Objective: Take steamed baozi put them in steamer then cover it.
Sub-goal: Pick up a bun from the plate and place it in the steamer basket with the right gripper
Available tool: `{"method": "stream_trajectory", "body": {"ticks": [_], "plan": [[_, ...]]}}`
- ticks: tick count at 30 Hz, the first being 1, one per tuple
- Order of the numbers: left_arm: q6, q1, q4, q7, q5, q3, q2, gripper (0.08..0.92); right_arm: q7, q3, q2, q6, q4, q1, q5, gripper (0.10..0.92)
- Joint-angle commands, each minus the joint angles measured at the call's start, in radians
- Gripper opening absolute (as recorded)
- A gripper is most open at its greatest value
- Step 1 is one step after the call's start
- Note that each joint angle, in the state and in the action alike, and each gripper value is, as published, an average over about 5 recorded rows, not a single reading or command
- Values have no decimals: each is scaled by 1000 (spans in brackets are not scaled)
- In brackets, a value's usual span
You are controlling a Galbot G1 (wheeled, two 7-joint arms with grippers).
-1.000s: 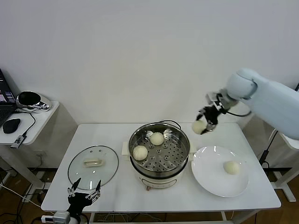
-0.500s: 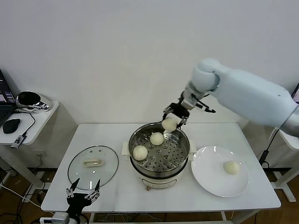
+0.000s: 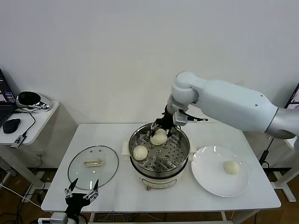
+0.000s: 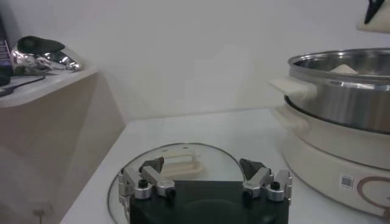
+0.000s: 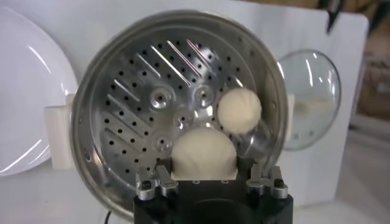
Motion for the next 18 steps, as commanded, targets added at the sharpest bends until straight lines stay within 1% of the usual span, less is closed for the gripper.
{"method": "stream_trajectory", "body": {"ticks": [1, 7, 11, 18], "plan": [[1, 1, -1, 1, -2, -1, -2, 823, 23, -69, 20, 55, 68, -13, 19, 647], [1, 4, -3, 1, -11, -8, 0, 823, 40, -113, 26, 53, 87, -39, 13, 645], [1, 2, -2, 2, -17, -10, 1, 823, 52, -132, 27, 53, 98, -57, -32, 647], [1, 2, -3, 2, -19, -8, -1, 823, 48, -129, 37, 63, 70, -73, -94, 651]]}}
